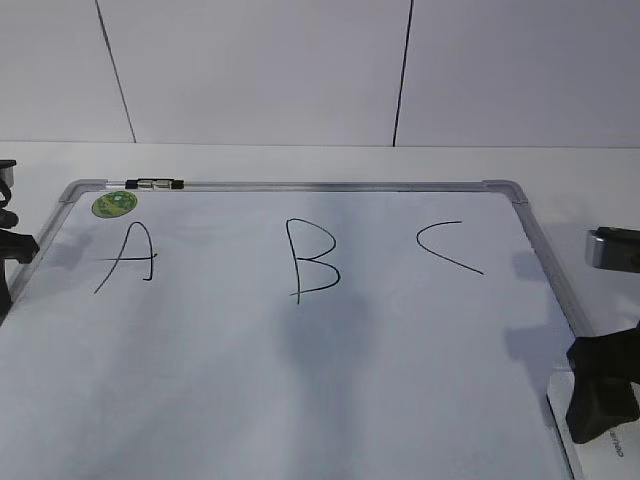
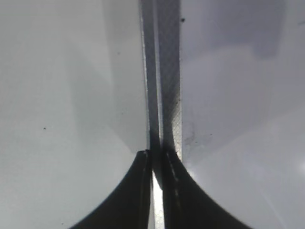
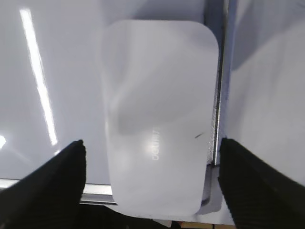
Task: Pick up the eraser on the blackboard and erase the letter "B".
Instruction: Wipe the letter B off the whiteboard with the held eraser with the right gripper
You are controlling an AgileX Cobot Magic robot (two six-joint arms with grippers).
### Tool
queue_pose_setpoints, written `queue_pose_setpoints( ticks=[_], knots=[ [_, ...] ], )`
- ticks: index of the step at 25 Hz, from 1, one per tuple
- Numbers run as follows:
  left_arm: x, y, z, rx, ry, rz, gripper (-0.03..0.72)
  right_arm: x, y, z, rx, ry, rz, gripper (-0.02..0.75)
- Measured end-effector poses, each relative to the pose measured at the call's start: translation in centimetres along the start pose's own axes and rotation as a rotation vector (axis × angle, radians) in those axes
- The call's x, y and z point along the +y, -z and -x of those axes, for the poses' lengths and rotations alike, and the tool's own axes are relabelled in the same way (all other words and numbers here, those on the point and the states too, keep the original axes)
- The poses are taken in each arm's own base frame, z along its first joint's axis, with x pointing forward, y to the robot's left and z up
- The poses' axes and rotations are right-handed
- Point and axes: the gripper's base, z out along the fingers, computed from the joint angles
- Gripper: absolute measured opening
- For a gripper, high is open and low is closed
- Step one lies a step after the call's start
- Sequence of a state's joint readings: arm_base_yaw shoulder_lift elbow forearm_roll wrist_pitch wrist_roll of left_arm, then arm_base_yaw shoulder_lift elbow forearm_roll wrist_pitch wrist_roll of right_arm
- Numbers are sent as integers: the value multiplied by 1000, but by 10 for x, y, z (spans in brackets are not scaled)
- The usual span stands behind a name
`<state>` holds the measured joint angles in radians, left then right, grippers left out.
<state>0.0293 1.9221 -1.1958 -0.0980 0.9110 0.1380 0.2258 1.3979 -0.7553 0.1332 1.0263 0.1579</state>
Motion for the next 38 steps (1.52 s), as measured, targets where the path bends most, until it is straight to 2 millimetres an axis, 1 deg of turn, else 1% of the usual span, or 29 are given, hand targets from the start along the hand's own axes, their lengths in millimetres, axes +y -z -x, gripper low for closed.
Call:
queue_pose_setpoints(
  ticks=[5, 22, 26, 29, 32, 38],
  knots=[
    [0, 0, 0, 0, 0, 0, 20, 1, -2, 3, -20, -7, 8, 680],
    [0, 0, 0, 0, 0, 0, 20, -1, -34, 14, 117, -25, -25, 667],
    [0, 0, 0, 0, 0, 0, 20, 0, -35, 14, 118, -25, -25, 636],
    [0, 0, 0, 0, 0, 0, 20, 0, -35, 14, 122, -25, -23, 580],
    [0, 0, 0, 0, 0, 0, 20, 0, -35, 14, 124, -25, -23, 555],
    [0, 0, 0, 0, 0, 0, 20, 1, -35, 14, 124, -23, -23, 550]
  ],
)
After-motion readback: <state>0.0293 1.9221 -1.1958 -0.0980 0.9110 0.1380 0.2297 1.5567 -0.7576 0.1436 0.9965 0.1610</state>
